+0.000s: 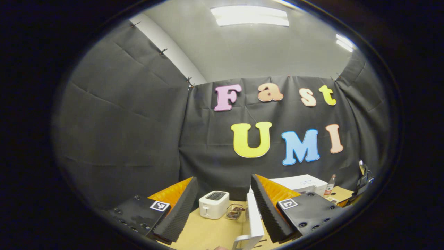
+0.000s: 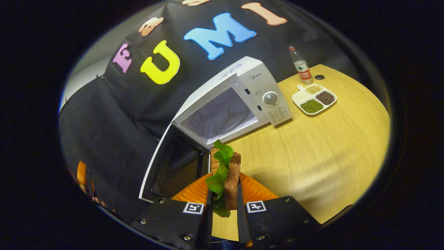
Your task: Open the microwave oven with the left hand, put the food in, and close the microwave oven.
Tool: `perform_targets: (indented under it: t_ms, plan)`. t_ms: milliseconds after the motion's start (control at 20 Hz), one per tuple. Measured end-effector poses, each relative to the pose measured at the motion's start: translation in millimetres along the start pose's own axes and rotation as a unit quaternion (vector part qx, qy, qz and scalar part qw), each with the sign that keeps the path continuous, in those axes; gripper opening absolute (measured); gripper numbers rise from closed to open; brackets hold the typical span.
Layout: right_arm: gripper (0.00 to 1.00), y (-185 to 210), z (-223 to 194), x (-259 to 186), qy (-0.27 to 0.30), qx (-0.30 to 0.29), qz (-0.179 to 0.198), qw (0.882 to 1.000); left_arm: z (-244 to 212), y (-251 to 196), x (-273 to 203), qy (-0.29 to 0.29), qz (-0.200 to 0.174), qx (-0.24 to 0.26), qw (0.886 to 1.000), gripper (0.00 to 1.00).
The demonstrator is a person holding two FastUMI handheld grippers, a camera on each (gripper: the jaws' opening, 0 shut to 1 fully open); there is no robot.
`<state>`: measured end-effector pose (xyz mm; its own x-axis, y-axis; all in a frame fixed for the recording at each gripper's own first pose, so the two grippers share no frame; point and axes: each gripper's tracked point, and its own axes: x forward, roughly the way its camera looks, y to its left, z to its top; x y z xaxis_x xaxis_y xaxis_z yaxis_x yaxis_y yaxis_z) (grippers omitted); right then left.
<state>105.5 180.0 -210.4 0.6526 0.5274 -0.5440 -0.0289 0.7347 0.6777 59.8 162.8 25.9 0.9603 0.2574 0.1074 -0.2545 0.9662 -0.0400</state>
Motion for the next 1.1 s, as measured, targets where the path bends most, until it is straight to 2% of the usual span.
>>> perform_targets:
  t_ms: [250,450,700,1100]
  plan:
    - [0.3,15,16,45,-0.053,0.006,-0.015,0.998,-16,24,36,0.006,-0.005,0.001,1.0,0.98]
    - [0.3,28,28,84,-0.089,0.02,-0.017,0.996,-28,49,57,0.016,0.001,0.009,1.0,1.0]
    - [0.3,29,47,131,-0.13,0.028,-0.039,0.99,-45,75,79,0.031,0.009,0.016,0.999,0.97]
    - [0.3,43,90,201,-0.194,0.023,-0.026,0.98,-64,110,91,0.057,0.024,0.044,0.997,0.97]
